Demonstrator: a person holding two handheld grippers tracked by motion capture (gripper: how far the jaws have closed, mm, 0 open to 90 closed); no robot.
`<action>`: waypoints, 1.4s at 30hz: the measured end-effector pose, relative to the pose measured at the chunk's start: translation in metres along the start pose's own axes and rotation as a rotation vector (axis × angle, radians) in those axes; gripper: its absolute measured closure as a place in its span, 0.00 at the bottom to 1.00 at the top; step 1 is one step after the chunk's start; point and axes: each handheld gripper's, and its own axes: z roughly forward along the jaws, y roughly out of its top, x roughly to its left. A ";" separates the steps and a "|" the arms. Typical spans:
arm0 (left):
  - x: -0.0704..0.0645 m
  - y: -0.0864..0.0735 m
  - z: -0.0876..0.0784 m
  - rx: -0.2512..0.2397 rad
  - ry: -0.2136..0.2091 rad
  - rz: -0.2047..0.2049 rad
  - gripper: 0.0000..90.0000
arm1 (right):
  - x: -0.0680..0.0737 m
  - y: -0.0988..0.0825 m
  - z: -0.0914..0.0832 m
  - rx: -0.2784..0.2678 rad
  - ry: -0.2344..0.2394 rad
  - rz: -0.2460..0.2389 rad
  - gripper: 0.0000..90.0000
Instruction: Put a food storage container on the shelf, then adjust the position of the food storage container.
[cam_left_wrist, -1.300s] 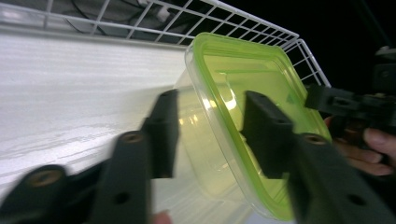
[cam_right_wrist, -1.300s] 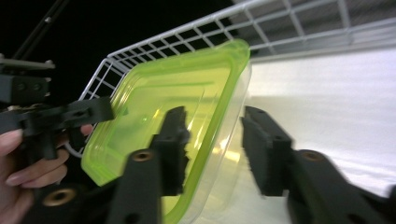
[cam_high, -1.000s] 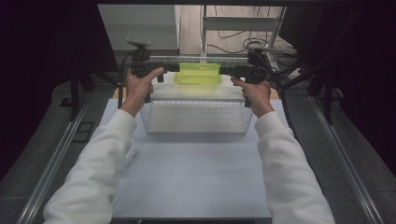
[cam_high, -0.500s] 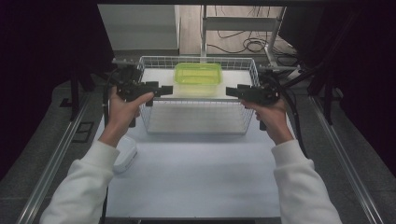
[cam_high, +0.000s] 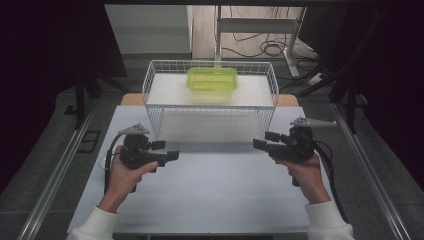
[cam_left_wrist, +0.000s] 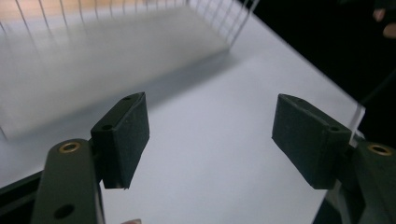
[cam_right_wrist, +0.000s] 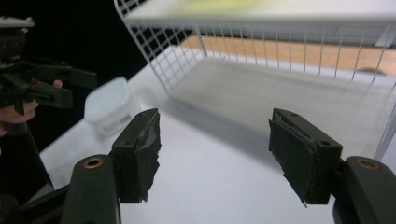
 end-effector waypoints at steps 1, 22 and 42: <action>0.000 -0.005 0.002 0.004 0.006 -0.012 0.30 | 0.000 -0.005 0.001 0.010 0.000 -0.006 0.37; 0.018 -0.034 0.020 0.122 0.032 -0.069 0.29 | -0.005 -0.064 0.037 0.174 -0.054 -0.020 0.29; 0.034 -0.034 0.001 0.095 0.072 -0.107 0.29 | -0.014 -0.062 0.039 0.174 -0.051 -0.017 0.28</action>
